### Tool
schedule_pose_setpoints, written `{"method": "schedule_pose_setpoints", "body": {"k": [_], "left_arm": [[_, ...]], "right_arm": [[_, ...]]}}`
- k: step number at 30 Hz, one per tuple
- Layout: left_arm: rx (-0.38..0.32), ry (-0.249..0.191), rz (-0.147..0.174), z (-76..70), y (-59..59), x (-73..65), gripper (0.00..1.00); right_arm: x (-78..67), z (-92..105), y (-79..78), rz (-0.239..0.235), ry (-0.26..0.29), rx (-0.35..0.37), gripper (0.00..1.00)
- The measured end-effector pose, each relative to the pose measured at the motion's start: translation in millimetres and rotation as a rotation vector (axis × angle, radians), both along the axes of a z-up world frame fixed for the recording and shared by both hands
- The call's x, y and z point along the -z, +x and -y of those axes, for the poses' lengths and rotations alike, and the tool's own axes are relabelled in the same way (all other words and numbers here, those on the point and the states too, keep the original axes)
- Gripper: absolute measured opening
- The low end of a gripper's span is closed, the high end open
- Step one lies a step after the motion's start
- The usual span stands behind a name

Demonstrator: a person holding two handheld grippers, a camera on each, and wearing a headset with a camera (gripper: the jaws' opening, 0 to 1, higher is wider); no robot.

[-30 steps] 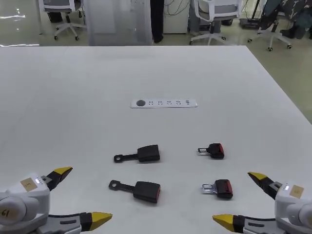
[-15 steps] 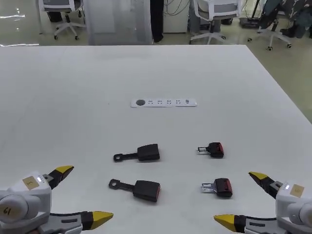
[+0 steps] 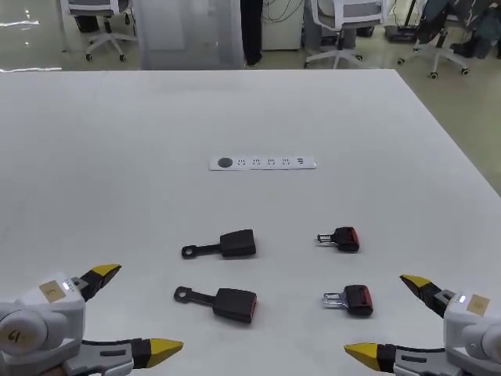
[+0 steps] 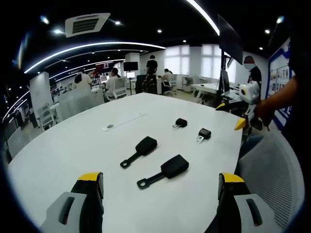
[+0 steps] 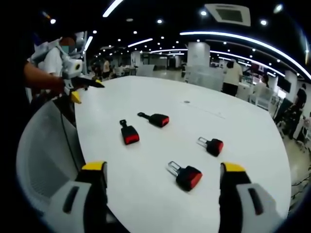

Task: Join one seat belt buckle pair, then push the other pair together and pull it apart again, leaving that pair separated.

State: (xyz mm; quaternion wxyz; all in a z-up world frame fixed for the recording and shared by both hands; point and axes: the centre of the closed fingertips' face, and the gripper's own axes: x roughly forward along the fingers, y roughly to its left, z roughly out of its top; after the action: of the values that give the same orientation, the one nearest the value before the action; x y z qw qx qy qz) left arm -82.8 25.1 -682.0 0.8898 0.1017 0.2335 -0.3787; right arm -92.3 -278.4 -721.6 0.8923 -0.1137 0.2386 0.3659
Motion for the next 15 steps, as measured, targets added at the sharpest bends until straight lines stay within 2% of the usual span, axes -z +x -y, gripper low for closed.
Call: {"method": "schedule_pose_setpoints", "body": {"k": [15], "left_arm": [[0.030,0.012,-0.003,8.2,4.6,2.6,1.00]], "right_arm": [[2.4,5.0,5.6,-0.004,-0.018,-0.011,0.96]]}}
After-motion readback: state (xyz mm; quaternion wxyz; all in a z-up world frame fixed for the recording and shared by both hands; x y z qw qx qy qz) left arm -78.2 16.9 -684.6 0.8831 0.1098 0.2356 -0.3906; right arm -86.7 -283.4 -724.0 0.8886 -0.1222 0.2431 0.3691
